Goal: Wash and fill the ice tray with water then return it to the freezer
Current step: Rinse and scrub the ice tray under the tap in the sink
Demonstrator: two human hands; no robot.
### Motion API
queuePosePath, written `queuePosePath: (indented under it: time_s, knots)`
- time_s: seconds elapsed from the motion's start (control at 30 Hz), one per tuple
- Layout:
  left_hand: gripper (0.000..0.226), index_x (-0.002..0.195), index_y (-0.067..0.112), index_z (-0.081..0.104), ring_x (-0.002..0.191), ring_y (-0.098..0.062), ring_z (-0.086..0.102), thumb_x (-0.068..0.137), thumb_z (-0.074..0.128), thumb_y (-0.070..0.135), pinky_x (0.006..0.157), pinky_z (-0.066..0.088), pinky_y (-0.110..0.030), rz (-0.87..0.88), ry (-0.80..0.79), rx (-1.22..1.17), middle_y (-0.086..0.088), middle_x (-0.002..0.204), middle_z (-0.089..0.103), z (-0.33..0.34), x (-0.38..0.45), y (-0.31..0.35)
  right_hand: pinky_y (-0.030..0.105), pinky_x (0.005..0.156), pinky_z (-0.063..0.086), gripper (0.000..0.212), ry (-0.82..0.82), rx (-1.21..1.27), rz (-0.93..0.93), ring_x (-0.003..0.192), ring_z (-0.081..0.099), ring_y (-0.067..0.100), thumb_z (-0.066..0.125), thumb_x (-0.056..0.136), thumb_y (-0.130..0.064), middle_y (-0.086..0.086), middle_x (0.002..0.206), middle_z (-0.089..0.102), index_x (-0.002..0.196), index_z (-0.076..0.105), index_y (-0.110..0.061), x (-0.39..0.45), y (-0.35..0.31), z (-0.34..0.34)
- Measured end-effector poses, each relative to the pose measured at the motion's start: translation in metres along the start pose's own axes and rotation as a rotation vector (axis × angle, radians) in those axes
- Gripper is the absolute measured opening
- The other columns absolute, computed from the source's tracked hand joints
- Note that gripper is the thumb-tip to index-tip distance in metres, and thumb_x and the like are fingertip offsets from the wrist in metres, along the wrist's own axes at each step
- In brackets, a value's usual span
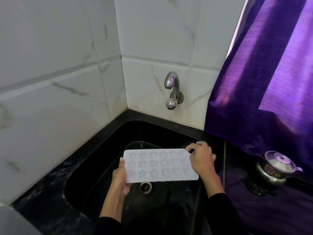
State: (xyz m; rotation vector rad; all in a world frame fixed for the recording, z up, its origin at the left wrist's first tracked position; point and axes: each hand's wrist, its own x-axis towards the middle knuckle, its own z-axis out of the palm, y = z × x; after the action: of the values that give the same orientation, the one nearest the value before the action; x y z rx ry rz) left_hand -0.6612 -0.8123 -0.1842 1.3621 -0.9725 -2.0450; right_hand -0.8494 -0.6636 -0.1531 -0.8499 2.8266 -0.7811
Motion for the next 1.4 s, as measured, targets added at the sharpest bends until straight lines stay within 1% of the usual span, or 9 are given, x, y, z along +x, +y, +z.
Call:
queuePosePath:
  time_s: [0.17,0.27,0.47,0.6,0.77,0.9,1.03,1.17,1.4]
  knots:
    - [0.042,0.096,0.011,0.058,0.090,-0.033,0.066,0.099,0.037,0.047,0.075,0.054,-0.045,-0.028,0.003,-0.019,-0.015,0.096,0.068,0.001,0.006,-0.004,0.046,0.112,0.010,0.054,-0.094,-0.192,-0.075,0.145,0.010,0.025,0.046,0.089,0.004,0.007,0.155,0.023,0.123,0.062,-0.034,0.004,-0.008,0.002]
    - [0.041,0.096,0.011,0.058,0.088,-0.032,0.066,0.099,0.037,0.046,0.080,0.054,-0.047,-0.020,0.017,-0.021,-0.014,0.095,0.068,0.004,0.007,-0.002,0.049,0.114,0.007,0.055,-0.135,-0.226,-0.090,0.147,0.003,0.028,0.046,0.085,0.009,0.009,0.157,0.020,0.117,0.066,-0.032,0.005,-0.011,-0.002]
    - [0.043,0.107,0.009,0.057,0.088,-0.031,0.066,0.099,0.037,0.047,0.075,0.055,-0.045,-0.029,0.022,-0.004,-0.014,0.097,0.068,0.005,0.010,-0.001,0.052,0.113,0.006,0.042,-0.125,-0.283,-0.085,0.147,0.001,0.031,0.051,0.085,0.006,0.011,0.157,0.019,0.104,0.070,-0.026,0.010,-0.015,0.000]
    - [0.042,0.105,0.010,0.057,0.086,-0.030,0.066,0.099,0.035,0.046,0.068,0.055,-0.041,-0.008,0.028,0.020,-0.014,0.097,0.068,0.004,0.010,0.001,0.053,0.112,0.005,0.038,-0.142,-0.280,-0.099,0.146,0.001,0.031,0.049,0.079,0.011,0.010,0.155,0.022,0.090,0.070,-0.019,0.011,-0.015,0.004]
    - [0.040,0.105,0.011,0.055,0.086,-0.031,0.066,0.099,0.034,0.046,0.065,0.054,-0.042,-0.015,0.024,0.025,-0.014,0.097,0.067,0.003,0.008,0.001,0.054,0.113,0.004,0.038,-0.125,-0.311,-0.091,0.147,0.001,0.032,0.052,0.089,0.001,0.010,0.154,0.023,0.105,0.070,-0.028,0.012,-0.016,0.000]
    - [0.039,0.103,0.012,0.055,0.087,-0.031,0.066,0.100,0.034,0.046,0.063,0.053,-0.041,-0.011,0.019,0.020,-0.014,0.097,0.067,0.002,0.006,0.003,0.055,0.113,0.004,0.042,-0.137,-0.305,-0.100,0.147,0.001,0.032,0.050,0.083,0.009,0.010,0.155,0.022,0.099,0.071,-0.023,0.009,-0.019,0.003]
    - [0.040,0.106,0.010,0.054,0.086,-0.031,0.066,0.100,0.034,0.045,0.064,0.054,-0.041,-0.007,0.023,0.027,-0.014,0.095,0.067,0.002,0.005,0.004,0.054,0.113,0.003,0.044,-0.127,-0.267,-0.078,0.147,0.002,0.030,0.052,0.088,0.005,0.009,0.152,0.027,0.105,0.071,-0.030,0.008,-0.015,0.000]
    - [0.042,0.109,0.010,0.054,0.087,-0.032,0.066,0.099,0.035,0.046,0.067,0.054,-0.043,-0.018,0.012,0.025,-0.014,0.096,0.067,0.002,0.006,0.003,0.054,0.114,0.004,0.039,-0.129,-0.283,-0.077,0.147,0.002,0.030,0.052,0.086,0.005,0.009,0.154,0.024,0.101,0.071,-0.025,0.007,-0.016,0.001]
    - [0.040,0.101,0.010,0.055,0.087,-0.033,0.065,0.099,0.036,0.045,0.072,0.055,-0.045,-0.022,0.029,0.011,-0.015,0.094,0.067,0.001,0.004,0.004,0.053,0.114,0.003,0.040,-0.117,-0.206,-0.080,0.146,0.005,0.027,0.051,0.089,0.003,0.006,0.150,0.030,0.109,0.068,-0.028,0.005,-0.015,-0.002]
